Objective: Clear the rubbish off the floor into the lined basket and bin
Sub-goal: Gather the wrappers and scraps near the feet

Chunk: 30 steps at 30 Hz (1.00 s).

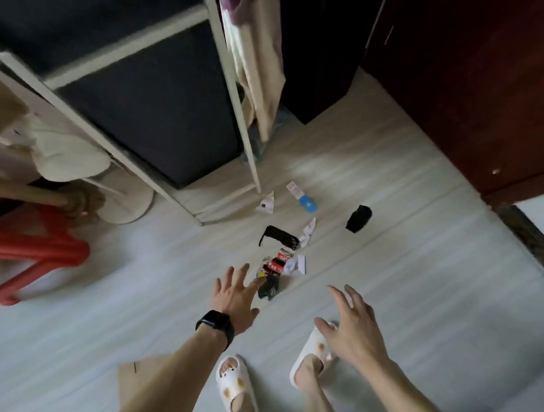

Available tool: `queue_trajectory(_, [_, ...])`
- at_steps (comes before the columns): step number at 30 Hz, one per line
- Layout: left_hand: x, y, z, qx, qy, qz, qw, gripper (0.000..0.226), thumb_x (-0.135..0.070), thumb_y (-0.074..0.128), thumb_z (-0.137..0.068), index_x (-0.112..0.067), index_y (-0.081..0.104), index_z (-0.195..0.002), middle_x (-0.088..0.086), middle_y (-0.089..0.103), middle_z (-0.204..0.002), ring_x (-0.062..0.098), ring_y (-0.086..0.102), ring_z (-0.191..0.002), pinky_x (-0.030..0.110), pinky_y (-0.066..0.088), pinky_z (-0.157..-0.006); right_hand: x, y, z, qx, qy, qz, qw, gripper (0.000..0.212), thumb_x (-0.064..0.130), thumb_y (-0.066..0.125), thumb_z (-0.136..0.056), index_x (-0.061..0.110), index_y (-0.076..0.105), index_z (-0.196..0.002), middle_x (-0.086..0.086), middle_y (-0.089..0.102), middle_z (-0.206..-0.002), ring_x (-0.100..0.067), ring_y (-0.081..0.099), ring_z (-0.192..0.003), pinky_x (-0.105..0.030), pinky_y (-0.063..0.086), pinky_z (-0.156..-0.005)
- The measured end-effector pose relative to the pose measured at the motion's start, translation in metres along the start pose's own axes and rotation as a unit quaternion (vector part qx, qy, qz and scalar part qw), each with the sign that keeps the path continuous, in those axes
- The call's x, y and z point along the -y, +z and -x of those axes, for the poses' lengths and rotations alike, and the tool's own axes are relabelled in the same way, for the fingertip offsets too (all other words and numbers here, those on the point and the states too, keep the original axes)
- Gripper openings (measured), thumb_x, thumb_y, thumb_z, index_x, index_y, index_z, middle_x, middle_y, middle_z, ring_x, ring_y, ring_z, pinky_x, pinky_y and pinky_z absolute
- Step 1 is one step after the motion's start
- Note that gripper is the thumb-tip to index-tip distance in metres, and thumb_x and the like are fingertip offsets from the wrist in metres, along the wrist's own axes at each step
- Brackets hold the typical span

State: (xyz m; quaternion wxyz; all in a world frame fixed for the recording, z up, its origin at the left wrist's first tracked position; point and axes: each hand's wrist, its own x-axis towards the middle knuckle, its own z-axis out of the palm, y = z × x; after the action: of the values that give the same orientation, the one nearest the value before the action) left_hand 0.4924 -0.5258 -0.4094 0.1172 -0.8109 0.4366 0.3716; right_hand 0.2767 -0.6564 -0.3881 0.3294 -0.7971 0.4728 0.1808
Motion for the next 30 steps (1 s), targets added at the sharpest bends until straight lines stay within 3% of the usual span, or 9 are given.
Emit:
queue_trajectory(5, [0.004,0.111,-0.135,0.062,-0.034,-0.032,0.997,0.078,-0.045,0.056,-0.094,-0.040,0.007,-0.155,0.001,-0.013,-0.163,0.038,-0.011,-0.148,0.059,0.005,-0.119,-0.060,0.106,-0.153,0.071,0.004,0.053,0.996,0.082,0.058,0.059,-0.086,0.034,0.018,-0.154,-0.005,0.011,-0.164,-0.034,0.021,-0.145,-0.040,0.035,-0.112])
queue_trajectory(8, [0.012,0.176,-0.208,0.071,-0.024,-0.058,0.995,0.083,-0.043,0.061,-0.092,-0.042,0.006,-0.154,0.000,-0.020,-0.162,0.042,-0.014,-0.147,0.064,0.004,-0.117,-0.087,0.172,-0.230,0.093,-0.004,0.107,0.990,0.094,0.066,0.060,-0.083,0.036,0.007,-0.155,-0.007,-0.003,-0.165,-0.040,0.012,-0.147,-0.049,0.028,-0.116])
queue_trajectory(13, [0.033,0.264,-0.318,0.054,0.009,-0.097,0.994,0.100,-0.043,0.070,-0.085,-0.050,-0.006,-0.150,-0.001,-0.030,-0.158,0.046,-0.019,-0.144,0.072,0.006,-0.112,-0.110,0.261,-0.343,0.089,-0.057,0.197,0.975,0.116,0.071,0.068,-0.072,0.044,-0.011,-0.152,-0.004,-0.031,-0.159,-0.044,-0.010,-0.148,-0.071,0.016,-0.111])
queue_trajectory(18, [0.051,0.328,-0.386,0.014,0.056,-0.099,0.993,0.101,-0.050,0.069,-0.084,-0.053,-0.009,-0.148,0.000,-0.030,-0.158,0.047,-0.019,-0.144,0.074,0.006,-0.110,-0.112,0.322,-0.427,0.090,-0.085,0.223,0.967,0.126,0.065,0.077,-0.068,0.046,-0.015,-0.152,-0.004,-0.035,-0.158,-0.045,-0.016,-0.147,-0.076,0.012,-0.107])
queue_trajectory(21, [0.070,0.339,-0.410,-0.013,0.097,-0.085,0.992,0.099,-0.048,0.074,-0.080,-0.053,0.003,-0.149,-0.004,-0.021,-0.161,0.044,-0.013,-0.146,0.070,0.013,-0.112,-0.112,0.338,-0.451,0.074,-0.099,0.231,0.965,0.123,0.059,0.077,-0.071,0.039,-0.011,-0.155,-0.005,-0.027,-0.161,-0.050,-0.010,-0.146,-0.070,0.022,-0.110])
queue_trajectory(24, [0.088,0.346,-0.414,-0.053,0.132,-0.083,0.986,0.090,-0.050,0.074,-0.077,-0.051,0.020,-0.149,-0.004,-0.002,-0.164,0.039,0.004,-0.146,0.055,0.031,-0.110,-0.120,0.352,-0.449,0.046,-0.124,0.230,0.964,0.105,0.054,0.074,-0.078,0.028,0.011,-0.158,-0.011,-0.006,-0.165,-0.049,0.006,-0.143,-0.049,0.022,-0.118])
queue_trajectory(28, [0.094,0.353,-0.404,-0.066,0.143,-0.047,0.986,0.050,-0.039,0.059,-0.094,-0.040,0.046,-0.142,-0.001,0.030,-0.156,0.033,0.029,-0.136,0.047,0.054,-0.088,-0.137,0.366,-0.417,-0.057,-0.165,0.127,0.976,0.050,0.019,0.066,-0.092,0.017,0.054,-0.140,-0.013,0.039,-0.151,-0.039,0.041,-0.127,-0.037,0.034,-0.109])
queue_trajectory(30, [0.094,0.353,-0.399,-0.058,0.123,-0.008,0.991,0.037,-0.024,0.052,-0.100,-0.029,0.054,-0.137,0.004,0.045,-0.142,0.032,0.041,-0.123,0.045,0.055,-0.074,-0.138,0.372,-0.411,-0.087,-0.137,0.054,0.985,0.039,0.007,0.064,-0.090,0.013,0.065,-0.129,-0.012,0.052,-0.137,-0.037,0.053,-0.115,-0.038,0.041,-0.103])
